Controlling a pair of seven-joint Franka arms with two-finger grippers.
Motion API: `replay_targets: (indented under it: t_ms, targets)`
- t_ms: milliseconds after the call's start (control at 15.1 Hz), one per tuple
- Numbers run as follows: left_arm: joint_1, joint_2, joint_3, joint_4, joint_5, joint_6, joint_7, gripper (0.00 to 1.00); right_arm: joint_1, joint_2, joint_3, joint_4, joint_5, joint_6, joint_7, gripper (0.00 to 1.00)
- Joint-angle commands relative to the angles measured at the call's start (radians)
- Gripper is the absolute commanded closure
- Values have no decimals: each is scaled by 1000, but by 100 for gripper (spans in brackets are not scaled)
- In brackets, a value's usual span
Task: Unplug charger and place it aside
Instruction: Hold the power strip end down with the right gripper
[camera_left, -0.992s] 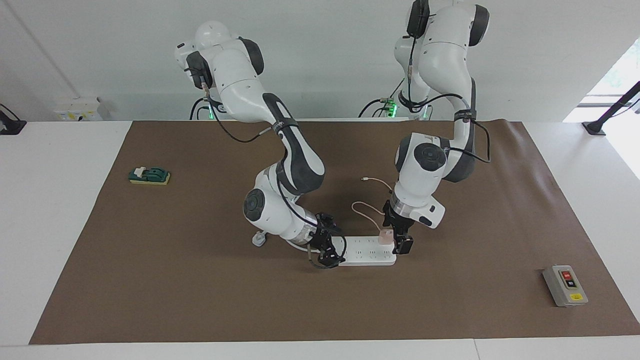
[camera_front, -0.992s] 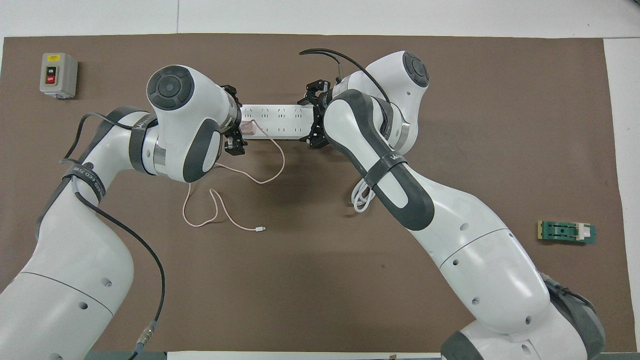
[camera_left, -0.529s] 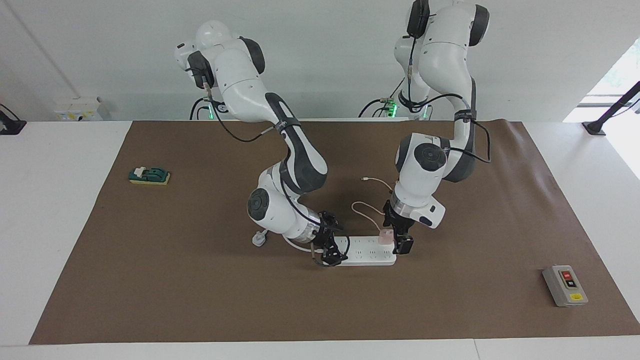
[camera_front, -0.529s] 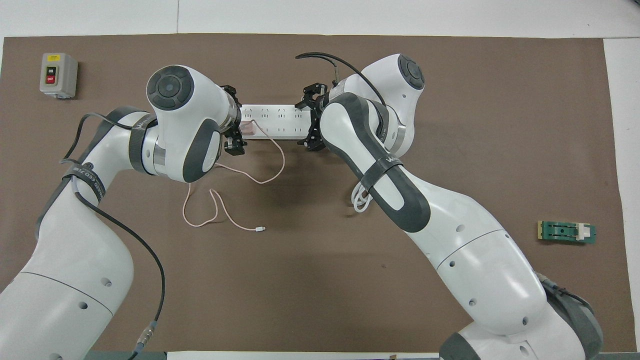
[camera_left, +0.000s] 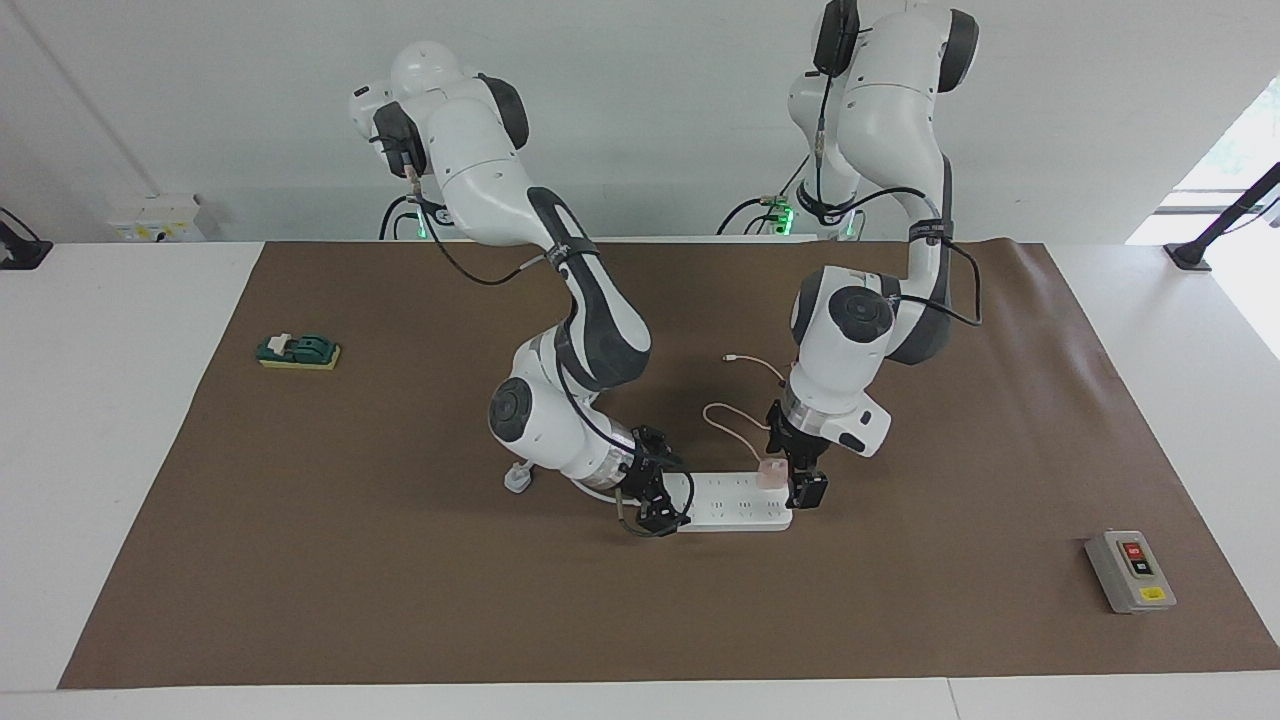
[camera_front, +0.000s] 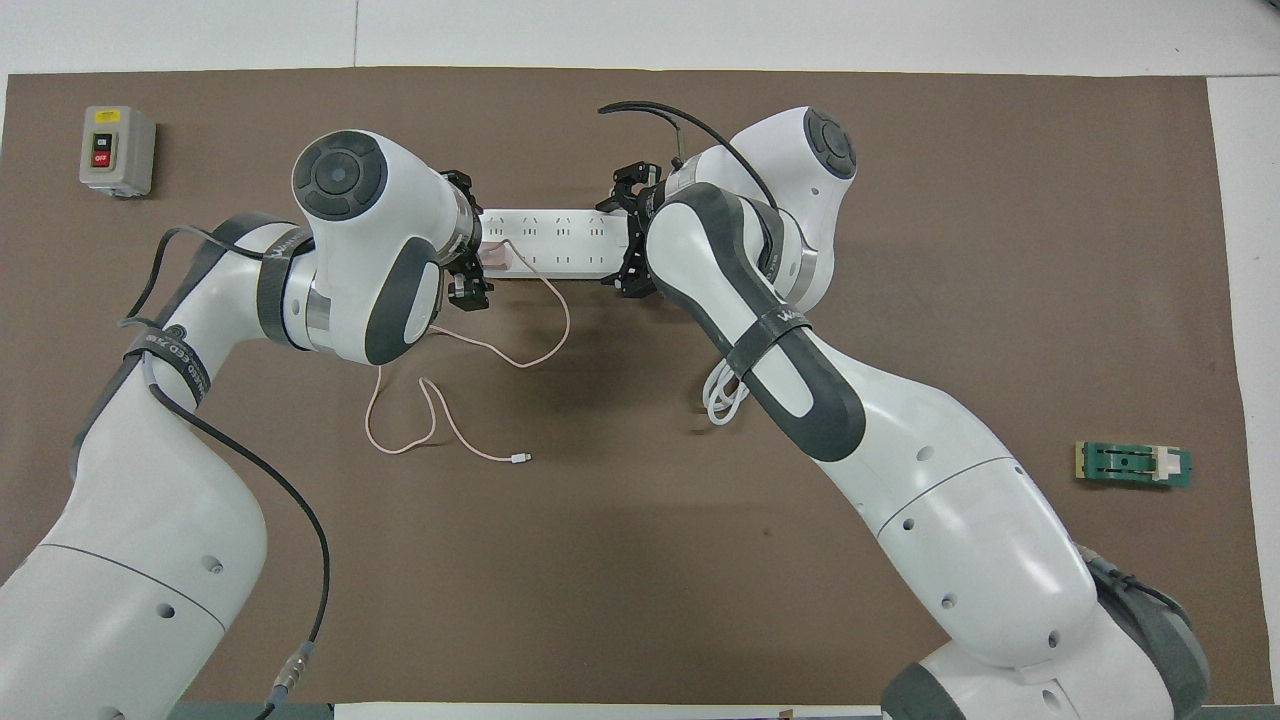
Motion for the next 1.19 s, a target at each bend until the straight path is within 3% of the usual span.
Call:
replay_targets:
  t_ms: [0, 331, 397, 529, 595, 661, 727, 926, 1124]
  targets:
    - [4, -12, 0, -23, 11, 24, -17, 3, -8, -15, 1, -38, 22, 18, -51, 0]
    - [4, -10, 0, -23, 11, 28, -17, 6, -9, -15, 1, -47, 22, 19, -65, 0]
    - [4, -10, 0, -23, 11, 28, -17, 12, -9, -15, 1, -47, 22, 19, -65, 0]
    - [4, -10, 0, -23, 11, 28, -17, 36, -14, -15, -1, -47, 22, 21, -83, 0]
    - [4, -10, 0, -23, 11, 28, -17, 58, -14, -15, -1, -47, 24, 27, -85, 0]
    - [4, -10, 0, -23, 11, 34, -15, 72, -14, -15, -1, -47, 24, 31, -85, 0]
    - [4, -10, 0, -23, 11, 42, -15, 75, -12, -15, -1, -48, 24, 34, -85, 0]
    - [4, -9, 0, -23, 11, 42, -15, 100, -11, -15, -1, -55, 24, 47, -85, 0]
    - [4, -9, -2, -26, 13, 59, -3, 100, -8, -15, -1, -65, 25, 59, -85, 0]
